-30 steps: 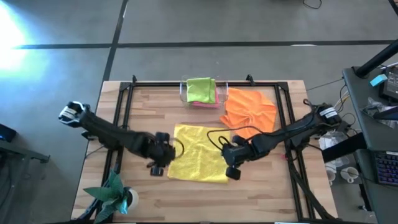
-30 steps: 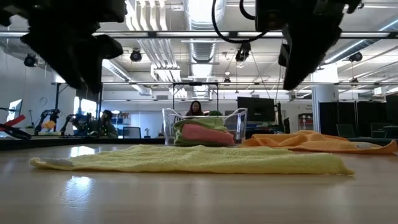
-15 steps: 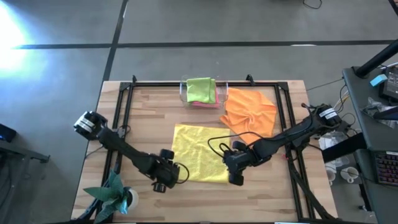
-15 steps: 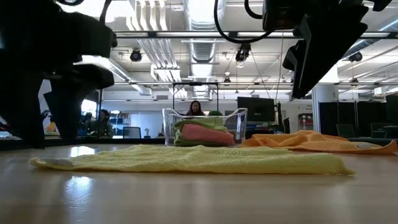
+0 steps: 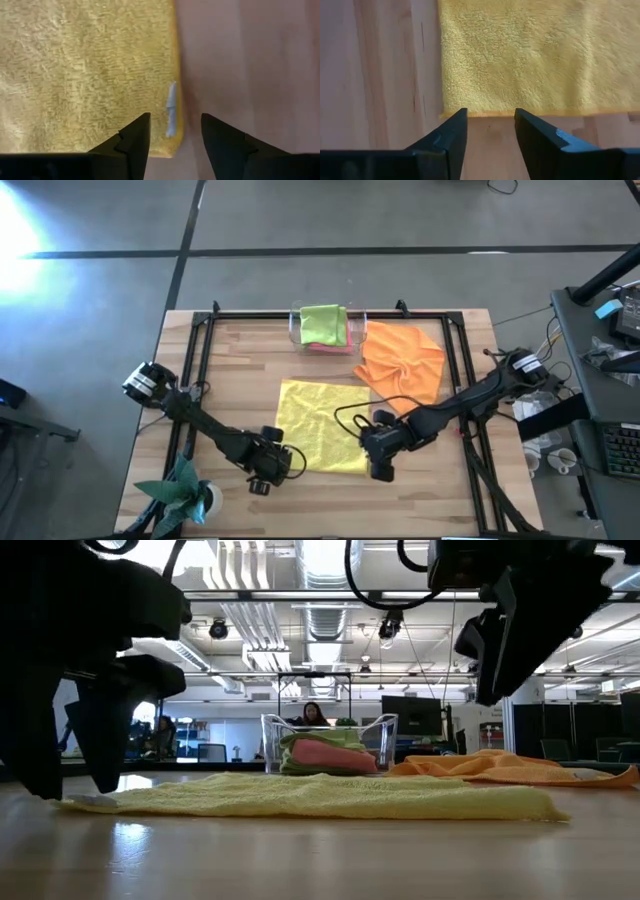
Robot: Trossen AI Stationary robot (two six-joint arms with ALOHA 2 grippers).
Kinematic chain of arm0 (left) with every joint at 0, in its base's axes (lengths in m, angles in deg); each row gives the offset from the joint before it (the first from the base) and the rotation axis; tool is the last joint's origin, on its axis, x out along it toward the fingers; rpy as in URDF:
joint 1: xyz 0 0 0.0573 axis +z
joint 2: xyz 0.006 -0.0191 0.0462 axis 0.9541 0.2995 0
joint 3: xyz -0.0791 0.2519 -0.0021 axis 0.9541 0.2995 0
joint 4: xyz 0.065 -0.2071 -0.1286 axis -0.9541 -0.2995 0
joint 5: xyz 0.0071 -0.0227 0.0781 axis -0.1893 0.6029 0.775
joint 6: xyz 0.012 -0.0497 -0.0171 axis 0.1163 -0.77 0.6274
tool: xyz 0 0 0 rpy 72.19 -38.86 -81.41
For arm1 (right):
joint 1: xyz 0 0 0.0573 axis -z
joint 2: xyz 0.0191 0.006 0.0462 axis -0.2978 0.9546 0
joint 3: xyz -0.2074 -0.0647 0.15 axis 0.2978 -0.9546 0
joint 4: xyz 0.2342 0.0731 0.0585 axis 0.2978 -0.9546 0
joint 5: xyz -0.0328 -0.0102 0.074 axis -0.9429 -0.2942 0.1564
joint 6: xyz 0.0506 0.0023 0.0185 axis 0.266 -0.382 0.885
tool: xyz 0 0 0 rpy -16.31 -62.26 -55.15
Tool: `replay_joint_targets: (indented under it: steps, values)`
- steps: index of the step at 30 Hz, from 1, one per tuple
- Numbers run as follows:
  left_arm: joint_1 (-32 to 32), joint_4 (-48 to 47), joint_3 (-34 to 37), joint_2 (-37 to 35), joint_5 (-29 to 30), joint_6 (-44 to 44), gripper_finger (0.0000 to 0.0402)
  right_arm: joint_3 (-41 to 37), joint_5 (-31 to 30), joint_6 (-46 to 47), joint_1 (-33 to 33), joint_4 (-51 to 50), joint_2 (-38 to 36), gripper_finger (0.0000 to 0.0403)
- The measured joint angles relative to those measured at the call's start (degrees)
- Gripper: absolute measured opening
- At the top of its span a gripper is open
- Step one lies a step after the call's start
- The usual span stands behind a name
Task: Fold microfiber towels
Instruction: Fold the yellow microfiber towel
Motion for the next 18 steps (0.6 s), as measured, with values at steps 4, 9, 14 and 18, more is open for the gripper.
replay_joint_targets:
  steps: [4,9,14,18]
  values:
    - [0.1,0.1,2.2,0.0,3.0,-0.5,0.016,-2.0,0.0,-5.0,-1.4,6.3,2.5,0.0153]
    - [0.1,1.7,4.2,-0.3,2.7,-4.2,0.0159,-2.0,0.0,-9.0,-3.2,11.9,5.2,0.0153]
    - [0.1,4.4,4.4,-0.2,2.7,-4.9,0.0125,-1.2,0.1,-11.7,-4.1,16.1,8.7,0.0153]
    - [0.1,5.8,4.5,-0.1,2.7,-4.9,0.0063,-0.8,0.0,-11.9,-4.4,16.5,11.7,0.0153]
